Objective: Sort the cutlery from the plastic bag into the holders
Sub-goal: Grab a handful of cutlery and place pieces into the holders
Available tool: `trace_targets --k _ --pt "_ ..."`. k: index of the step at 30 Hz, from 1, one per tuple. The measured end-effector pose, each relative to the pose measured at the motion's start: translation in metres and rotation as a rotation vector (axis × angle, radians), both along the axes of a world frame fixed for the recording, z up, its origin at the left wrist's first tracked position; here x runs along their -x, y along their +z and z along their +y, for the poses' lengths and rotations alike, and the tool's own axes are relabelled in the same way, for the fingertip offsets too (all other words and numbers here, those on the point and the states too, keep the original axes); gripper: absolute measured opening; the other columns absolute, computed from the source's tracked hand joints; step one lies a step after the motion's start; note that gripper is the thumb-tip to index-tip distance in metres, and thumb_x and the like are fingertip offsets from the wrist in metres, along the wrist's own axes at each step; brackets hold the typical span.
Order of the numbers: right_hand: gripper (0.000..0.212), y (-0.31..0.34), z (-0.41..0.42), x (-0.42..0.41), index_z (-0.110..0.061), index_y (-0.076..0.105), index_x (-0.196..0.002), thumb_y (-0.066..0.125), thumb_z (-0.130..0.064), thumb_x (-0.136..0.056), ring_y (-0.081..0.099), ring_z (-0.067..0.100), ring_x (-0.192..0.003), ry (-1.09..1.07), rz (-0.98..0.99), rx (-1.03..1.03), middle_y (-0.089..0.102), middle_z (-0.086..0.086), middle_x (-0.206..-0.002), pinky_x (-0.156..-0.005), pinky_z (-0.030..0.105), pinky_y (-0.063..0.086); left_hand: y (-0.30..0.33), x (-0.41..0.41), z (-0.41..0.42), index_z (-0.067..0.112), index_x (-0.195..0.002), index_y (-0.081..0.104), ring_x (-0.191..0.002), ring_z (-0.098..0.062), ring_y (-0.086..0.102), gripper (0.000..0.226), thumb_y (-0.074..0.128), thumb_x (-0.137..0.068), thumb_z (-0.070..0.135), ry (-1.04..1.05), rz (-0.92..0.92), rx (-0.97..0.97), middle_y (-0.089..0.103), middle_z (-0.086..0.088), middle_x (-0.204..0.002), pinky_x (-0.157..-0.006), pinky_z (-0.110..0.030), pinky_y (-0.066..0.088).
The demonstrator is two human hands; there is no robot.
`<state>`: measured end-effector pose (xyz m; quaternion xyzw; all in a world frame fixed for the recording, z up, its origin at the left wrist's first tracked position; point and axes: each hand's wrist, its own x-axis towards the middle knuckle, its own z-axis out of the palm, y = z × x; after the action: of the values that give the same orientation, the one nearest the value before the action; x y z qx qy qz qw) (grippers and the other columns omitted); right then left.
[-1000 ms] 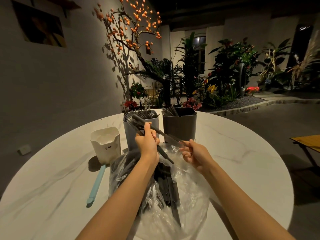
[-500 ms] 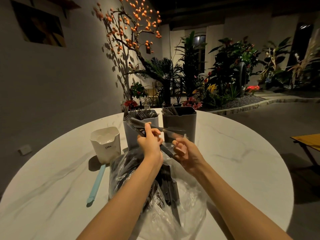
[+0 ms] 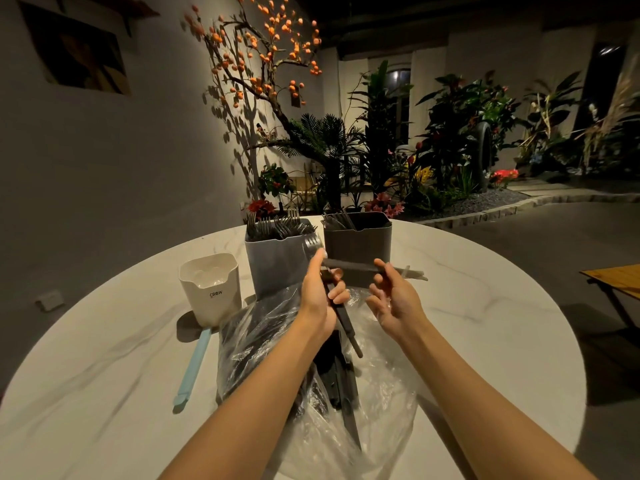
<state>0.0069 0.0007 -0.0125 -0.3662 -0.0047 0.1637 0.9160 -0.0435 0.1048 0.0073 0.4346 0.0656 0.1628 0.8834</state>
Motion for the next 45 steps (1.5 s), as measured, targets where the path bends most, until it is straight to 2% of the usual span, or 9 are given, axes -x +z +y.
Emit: trace_targets --k 5,10,18,20,24,28,34,39,45 --pt "0.034 0.000 -0.002 -0.003 -0.011 0.055 -0.082 0.036 -0.028 -0.104 0.027 0.005 -0.038 0.027 -0.100 0.043 0.034 -0.003 -0.050 -0.034 0.015 0.021 -0.003 0.004 0.007 0.011 -0.093 0.052 -0.049 -0.010 0.042 0.063 0.028 -0.092 0.069 -0.120 0.058 -0.113 0.051 -0.005 -0.074 -0.040 -0.017 0.027" --pt "0.038 0.012 -0.015 -0.006 -0.013 0.056 -0.082 0.031 -0.030 -0.105 0.040 0.018 -0.059 0.079 -0.478 0.399 0.040 -0.007 -0.044 -0.050 0.023 0.027 -0.001 0.008 0.011 0.010 -0.108 0.058 -0.063 -0.015 0.058 0.057 0.029 -0.097 0.059 -0.293 0.093 -0.255 0.063 -0.008 -0.087 -0.054 -0.025 0.042" --pt "0.039 0.008 -0.012 -0.001 -0.007 0.066 -0.081 0.043 -0.031 -0.102 0.040 0.004 -0.052 0.124 -0.804 0.857 0.042 -0.003 -0.059 -0.047 0.012 0.033 -0.005 0.013 0.001 0.019 -0.121 0.060 -0.085 -0.006 0.058 0.051 0.018 -0.105 0.044 -0.289 0.142 -0.558 0.065 0.002 -0.098 -0.083 -0.028 0.045" --pt "0.034 0.007 -0.008 -0.001 -0.011 0.061 -0.075 0.047 -0.029 -0.100 0.045 0.007 -0.057 0.033 -0.837 0.906 0.046 0.000 -0.064 -0.048 0.011 0.038 -0.005 0.013 -0.001 0.023 -0.119 0.060 -0.088 -0.009 0.058 0.047 0.020 -0.105 0.044 -0.266 0.151 -0.545 0.064 -0.001 -0.103 -0.077 -0.025 0.049" --pt "0.023 -0.001 0.001 0.000 -0.012 0.060 -0.108 0.045 -0.028 -0.101 0.059 0.008 -0.077 -0.049 -0.909 0.904 0.059 -0.003 -0.083 -0.064 0.014 0.048 -0.007 0.009 -0.002 0.025 -0.126 0.058 -0.078 -0.015 0.055 0.045 0.025 -0.104 0.047 -0.244 0.154 -0.525 0.060 -0.011 -0.103 -0.061 -0.025 0.049" --pt "0.028 -0.005 0.006 -0.004 -0.014 0.052 -0.117 0.045 -0.035 -0.100 0.062 0.019 -0.095 -0.150 -0.921 1.081 0.063 0.001 -0.100 -0.084 0.040 0.054 -0.009 0.007 -0.004 0.015 -0.091 0.062 -0.051 -0.009 0.045 0.056 0.022 -0.102 0.053 -0.267 0.138 -0.499 0.050 -0.003 -0.073 -0.050 -0.021 0.042" --pt "0.028 -0.005 0.001 0.001 -0.020 0.049 -0.100 0.033 -0.043 -0.102 0.059 0.018 -0.073 -0.251 -1.015 1.202 0.060 -0.003 -0.080 -0.063 0.035 0.046 -0.010 0.008 -0.008 0.019 -0.097 0.059 -0.045 -0.008 0.035 0.047 0.027 -0.101 0.053 -0.292 0.098 -0.480 0.051 0.008 -0.057 -0.045 -0.021 0.034" --pt "0.027 -0.006 -0.002 -0.005 -0.013 0.059 -0.103 0.036 -0.028 -0.104 0.064 0.021 -0.087 -0.200 -0.977 0.963 0.066 0.002 -0.092 -0.082 0.046 0.054 -0.010 0.009 -0.005 0.006 -0.106 0.053 -0.042 -0.006 0.032 0.036 0.039 -0.102 0.040 -0.302 0.056 -0.507 0.062 0.011 -0.065 -0.042 -0.017 0.029" --pt "0.020 -0.006 0.001 -0.004 -0.011 0.041 -0.101 0.059 -0.016 -0.094 0.047 0.011 -0.063 -0.247 -0.806 0.936 0.048 0.001 -0.072 -0.061 0.023 0.046 -0.010 0.010 -0.006 0.011 -0.093 0.057 -0.046 -0.005 0.037 0.023 0.053 -0.098 0.033 -0.238 0.080 -0.695 0.042 0.004 -0.062 -0.044 -0.016 0.034"
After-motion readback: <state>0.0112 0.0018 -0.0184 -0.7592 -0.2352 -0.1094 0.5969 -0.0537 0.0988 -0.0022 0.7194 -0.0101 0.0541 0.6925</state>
